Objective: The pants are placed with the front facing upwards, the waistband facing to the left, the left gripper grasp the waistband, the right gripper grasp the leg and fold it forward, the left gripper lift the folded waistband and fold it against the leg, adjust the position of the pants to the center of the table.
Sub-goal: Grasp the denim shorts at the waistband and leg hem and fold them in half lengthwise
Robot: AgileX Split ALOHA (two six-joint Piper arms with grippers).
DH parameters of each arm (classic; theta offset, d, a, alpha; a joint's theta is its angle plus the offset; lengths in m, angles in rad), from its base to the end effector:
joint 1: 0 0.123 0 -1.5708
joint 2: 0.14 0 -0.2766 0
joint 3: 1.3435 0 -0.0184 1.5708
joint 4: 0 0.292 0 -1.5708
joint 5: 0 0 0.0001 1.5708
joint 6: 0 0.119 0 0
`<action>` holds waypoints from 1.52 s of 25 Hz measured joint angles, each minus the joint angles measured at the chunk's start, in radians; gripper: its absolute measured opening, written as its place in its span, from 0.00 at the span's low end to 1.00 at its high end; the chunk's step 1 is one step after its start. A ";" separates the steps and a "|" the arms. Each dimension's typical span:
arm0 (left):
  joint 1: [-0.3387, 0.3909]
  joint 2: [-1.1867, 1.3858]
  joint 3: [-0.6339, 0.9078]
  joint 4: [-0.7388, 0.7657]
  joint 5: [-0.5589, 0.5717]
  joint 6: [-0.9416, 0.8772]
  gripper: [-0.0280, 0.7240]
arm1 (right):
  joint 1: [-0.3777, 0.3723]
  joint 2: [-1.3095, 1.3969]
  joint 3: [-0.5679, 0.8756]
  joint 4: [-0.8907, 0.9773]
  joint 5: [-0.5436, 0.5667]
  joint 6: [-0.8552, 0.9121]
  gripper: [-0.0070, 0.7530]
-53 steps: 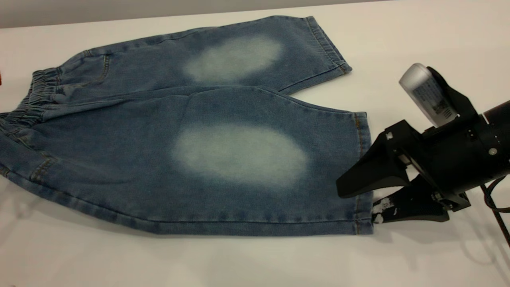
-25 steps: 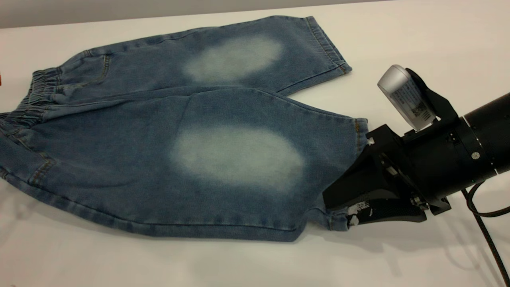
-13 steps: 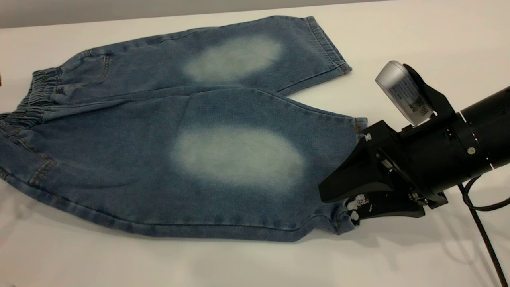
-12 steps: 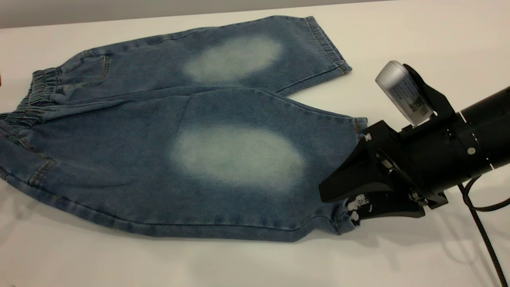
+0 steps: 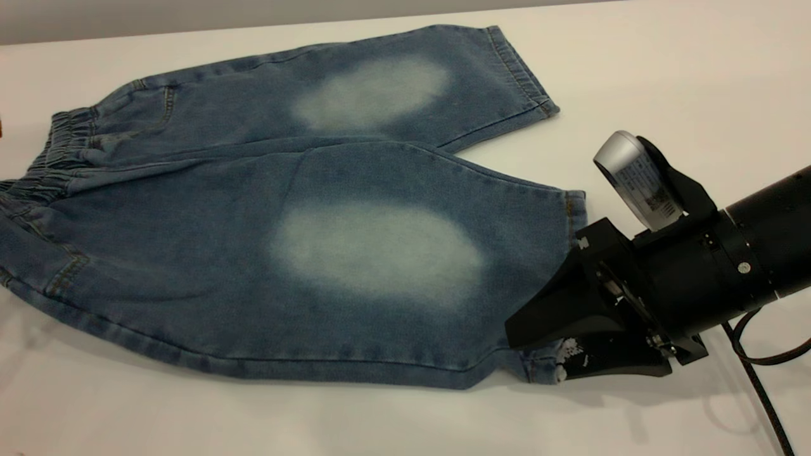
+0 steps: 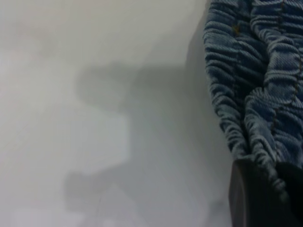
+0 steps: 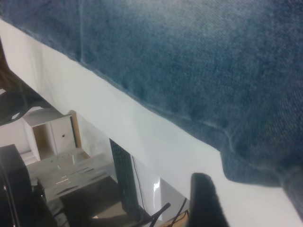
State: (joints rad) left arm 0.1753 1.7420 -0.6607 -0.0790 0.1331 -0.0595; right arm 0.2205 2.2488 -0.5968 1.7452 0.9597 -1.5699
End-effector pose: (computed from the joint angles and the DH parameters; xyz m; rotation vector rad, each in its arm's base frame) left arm 0.3059 0.0529 0.0441 -0.4174 2.6649 -0.0027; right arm 0.2126 0.1461 -0.0479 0.0670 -2.7708 -1.4440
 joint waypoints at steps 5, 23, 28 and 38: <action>0.000 0.000 0.000 0.000 0.000 0.000 0.18 | 0.000 0.000 -0.001 0.000 -0.019 0.000 0.33; 0.000 0.000 0.000 -0.001 0.001 -0.001 0.18 | 0.000 -0.095 -0.020 -0.003 -0.096 0.000 0.02; -0.011 0.000 0.000 -0.001 -0.007 0.004 0.18 | -0.001 -0.168 -0.022 -0.005 -0.133 0.000 0.02; -0.141 -0.003 0.000 0.000 -0.062 0.053 0.18 | -0.001 -0.186 -0.171 -0.087 -0.141 0.017 0.02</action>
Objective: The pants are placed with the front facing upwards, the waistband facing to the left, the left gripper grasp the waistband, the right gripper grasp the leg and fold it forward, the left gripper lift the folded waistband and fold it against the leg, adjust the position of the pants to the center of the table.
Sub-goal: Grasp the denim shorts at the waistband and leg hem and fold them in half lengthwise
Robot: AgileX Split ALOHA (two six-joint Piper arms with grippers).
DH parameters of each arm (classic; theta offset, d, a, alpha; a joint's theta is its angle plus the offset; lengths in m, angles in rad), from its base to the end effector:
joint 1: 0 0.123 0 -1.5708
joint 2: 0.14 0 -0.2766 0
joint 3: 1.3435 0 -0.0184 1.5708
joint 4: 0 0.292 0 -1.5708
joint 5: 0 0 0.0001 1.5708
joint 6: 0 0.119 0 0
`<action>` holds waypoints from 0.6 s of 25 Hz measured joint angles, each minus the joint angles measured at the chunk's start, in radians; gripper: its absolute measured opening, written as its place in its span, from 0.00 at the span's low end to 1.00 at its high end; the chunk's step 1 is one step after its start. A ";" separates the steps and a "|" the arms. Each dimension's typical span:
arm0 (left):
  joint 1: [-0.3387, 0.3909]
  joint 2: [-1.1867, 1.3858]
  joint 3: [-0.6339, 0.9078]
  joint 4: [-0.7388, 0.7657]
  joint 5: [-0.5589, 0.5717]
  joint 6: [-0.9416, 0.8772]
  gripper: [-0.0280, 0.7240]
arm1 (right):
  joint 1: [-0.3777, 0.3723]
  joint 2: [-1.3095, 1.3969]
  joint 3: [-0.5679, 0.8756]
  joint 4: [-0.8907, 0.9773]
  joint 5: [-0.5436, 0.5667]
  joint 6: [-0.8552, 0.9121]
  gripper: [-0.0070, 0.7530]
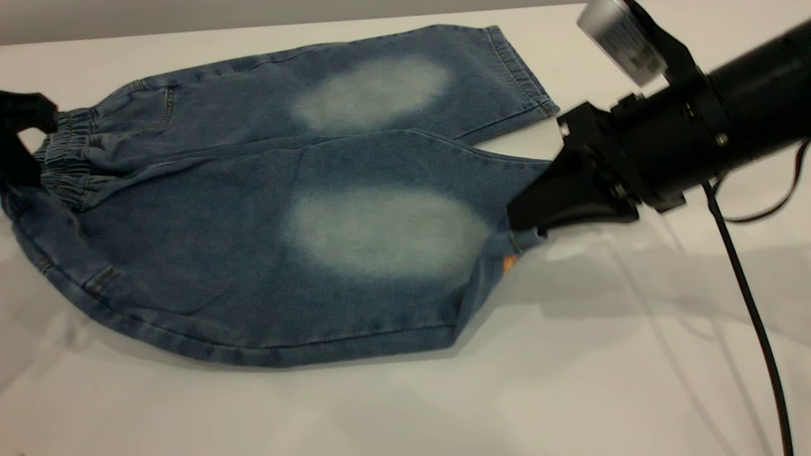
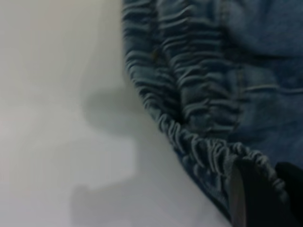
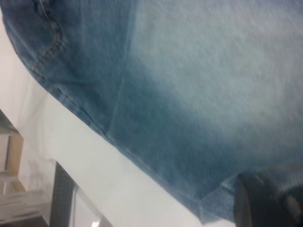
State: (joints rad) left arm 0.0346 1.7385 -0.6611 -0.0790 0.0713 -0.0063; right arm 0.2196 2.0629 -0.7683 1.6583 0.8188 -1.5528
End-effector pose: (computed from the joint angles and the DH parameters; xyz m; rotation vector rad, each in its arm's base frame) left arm 0.3171 0.0103 0.0486 -0.1555 2.6276 -0.0247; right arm 0.2939 0.1544 0.0066 -0.3555 2.5809 1.2093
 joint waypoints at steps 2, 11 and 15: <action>-0.010 -0.013 0.000 0.000 -0.004 0.000 0.18 | 0.000 0.000 -0.026 -0.010 0.001 0.011 0.02; -0.009 -0.119 0.000 0.000 -0.050 0.006 0.18 | 0.000 -0.045 -0.090 -0.020 -0.033 0.043 0.02; -0.009 -0.127 0.000 0.001 -0.071 0.006 0.18 | -0.001 -0.122 -0.096 -0.057 -0.109 0.072 0.02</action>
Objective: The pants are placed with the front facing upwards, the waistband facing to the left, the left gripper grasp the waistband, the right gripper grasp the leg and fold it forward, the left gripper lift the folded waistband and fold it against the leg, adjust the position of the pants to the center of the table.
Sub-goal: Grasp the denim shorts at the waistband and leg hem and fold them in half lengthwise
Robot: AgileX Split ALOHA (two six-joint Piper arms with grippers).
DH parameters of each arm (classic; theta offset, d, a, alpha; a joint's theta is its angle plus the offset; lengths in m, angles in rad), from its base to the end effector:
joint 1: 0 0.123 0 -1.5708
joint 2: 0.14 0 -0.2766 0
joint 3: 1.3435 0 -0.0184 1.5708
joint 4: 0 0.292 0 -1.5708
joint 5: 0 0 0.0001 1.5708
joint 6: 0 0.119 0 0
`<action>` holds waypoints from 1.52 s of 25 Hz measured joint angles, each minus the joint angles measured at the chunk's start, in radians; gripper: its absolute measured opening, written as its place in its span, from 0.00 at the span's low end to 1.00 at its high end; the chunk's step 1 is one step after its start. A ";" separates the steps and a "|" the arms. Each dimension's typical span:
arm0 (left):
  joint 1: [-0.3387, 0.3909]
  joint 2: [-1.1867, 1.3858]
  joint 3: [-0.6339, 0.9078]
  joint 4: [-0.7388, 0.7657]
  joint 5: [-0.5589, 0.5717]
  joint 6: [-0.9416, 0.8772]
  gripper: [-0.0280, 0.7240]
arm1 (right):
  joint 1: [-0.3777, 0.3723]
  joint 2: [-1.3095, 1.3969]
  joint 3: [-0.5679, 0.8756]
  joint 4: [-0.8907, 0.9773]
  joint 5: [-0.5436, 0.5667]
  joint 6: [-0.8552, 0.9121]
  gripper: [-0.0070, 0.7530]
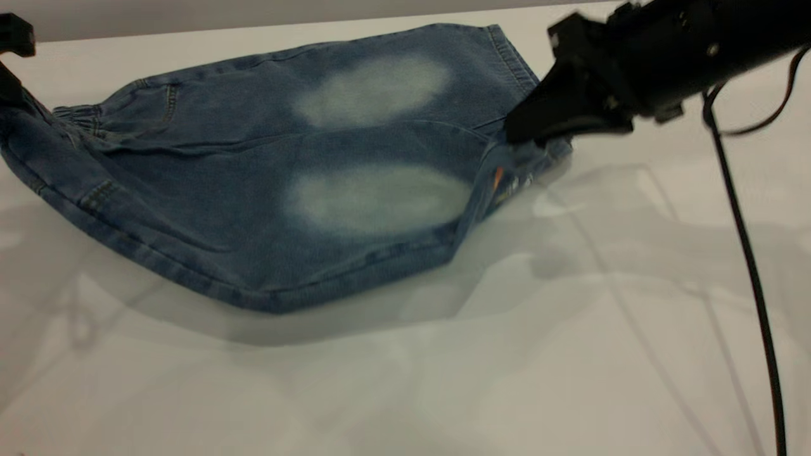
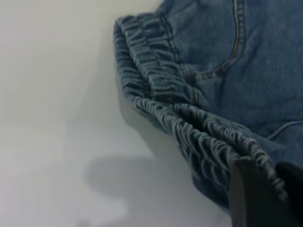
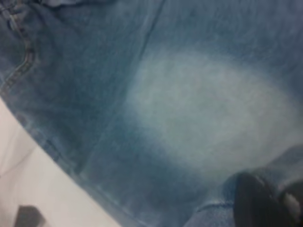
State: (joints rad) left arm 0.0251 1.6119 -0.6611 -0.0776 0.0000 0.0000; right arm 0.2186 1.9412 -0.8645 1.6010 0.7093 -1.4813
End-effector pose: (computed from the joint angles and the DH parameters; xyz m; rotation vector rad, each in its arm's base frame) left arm 0.3307 0.0083 0.0946 -0.1250 2.4312 -0.0236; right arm 0.3369 0.1543 0.0563 -0.3975 2.4613 1.0370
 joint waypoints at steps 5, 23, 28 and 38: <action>0.000 0.000 0.000 0.000 -0.043 0.000 0.18 | -0.011 -0.077 -0.042 -0.070 -0.012 0.077 0.02; 0.000 0.001 -0.016 0.000 -0.249 -0.016 0.18 | -0.011 -0.068 -0.208 -0.166 -0.054 0.194 0.03; -0.009 0.003 -0.041 0.000 -0.240 -0.016 0.18 | -0.011 -0.018 -0.255 -0.169 -0.033 0.199 0.03; -0.040 0.058 -0.117 0.002 -0.247 -0.016 0.18 | -0.011 0.049 -0.379 -0.256 -0.027 0.279 0.03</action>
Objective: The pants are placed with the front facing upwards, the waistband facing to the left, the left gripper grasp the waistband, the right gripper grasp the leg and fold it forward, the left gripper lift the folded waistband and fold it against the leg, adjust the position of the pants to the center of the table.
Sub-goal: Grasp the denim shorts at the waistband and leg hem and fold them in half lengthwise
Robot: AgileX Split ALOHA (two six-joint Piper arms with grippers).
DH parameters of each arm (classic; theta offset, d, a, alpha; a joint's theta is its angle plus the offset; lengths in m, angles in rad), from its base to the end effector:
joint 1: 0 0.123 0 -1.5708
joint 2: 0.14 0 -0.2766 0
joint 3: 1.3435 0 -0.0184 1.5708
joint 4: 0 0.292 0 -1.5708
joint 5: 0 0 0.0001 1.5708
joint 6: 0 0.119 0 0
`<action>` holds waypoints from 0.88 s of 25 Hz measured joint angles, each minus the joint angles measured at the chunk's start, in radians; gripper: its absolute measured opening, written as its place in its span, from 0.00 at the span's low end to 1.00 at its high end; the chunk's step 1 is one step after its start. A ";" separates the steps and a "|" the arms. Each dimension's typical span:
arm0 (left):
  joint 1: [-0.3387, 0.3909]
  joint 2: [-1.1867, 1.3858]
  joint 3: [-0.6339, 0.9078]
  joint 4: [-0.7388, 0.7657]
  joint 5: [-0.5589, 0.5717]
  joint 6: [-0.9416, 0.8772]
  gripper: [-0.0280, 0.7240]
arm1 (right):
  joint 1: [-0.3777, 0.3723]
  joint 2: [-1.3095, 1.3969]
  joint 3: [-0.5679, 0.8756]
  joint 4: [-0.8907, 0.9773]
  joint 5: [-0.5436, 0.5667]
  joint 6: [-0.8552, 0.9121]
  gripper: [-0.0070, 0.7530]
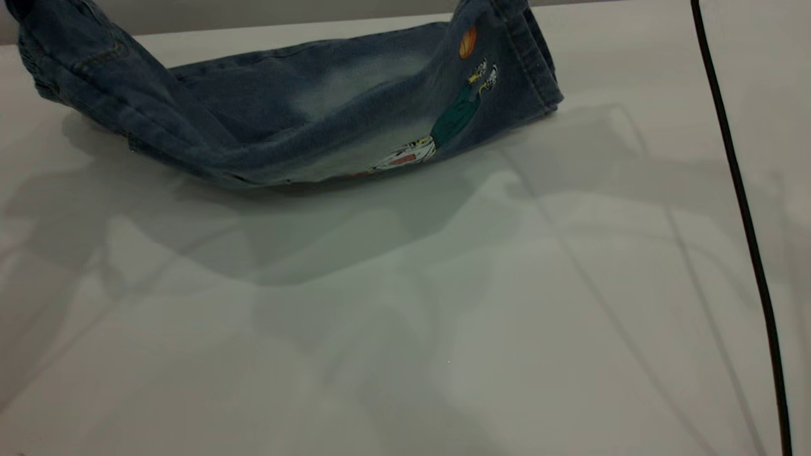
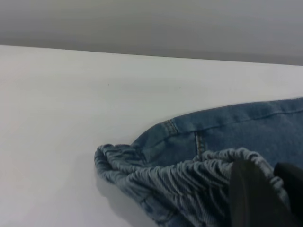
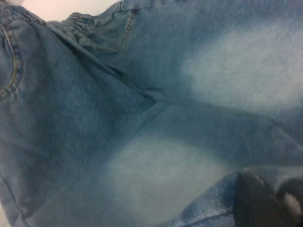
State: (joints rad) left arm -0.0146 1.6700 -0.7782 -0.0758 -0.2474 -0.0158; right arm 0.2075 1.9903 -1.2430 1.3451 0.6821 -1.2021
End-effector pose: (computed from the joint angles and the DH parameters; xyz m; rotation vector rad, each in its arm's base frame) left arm 0.3822 -0.0034 0.1310 -0.0904 2.1268 -0.0416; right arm 0.4266 0.1646 0.1231 -0.4577 2.3311 0.9302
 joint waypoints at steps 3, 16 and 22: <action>0.000 0.024 -0.026 0.000 0.000 0.000 0.18 | 0.000 0.000 -0.036 -0.040 -0.020 0.036 0.03; 0.003 0.159 -0.093 -0.003 -0.026 0.000 0.18 | 0.000 0.157 -0.194 -0.076 0.010 0.087 0.03; 0.025 0.221 -0.107 -0.004 -0.082 0.000 0.18 | 0.000 0.219 -0.288 -0.131 0.010 0.155 0.03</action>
State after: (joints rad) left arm 0.0102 1.8908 -0.8852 -0.0800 -0.3293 -0.0158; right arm 0.2075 2.2089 -1.5309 1.2144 0.6925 -1.0476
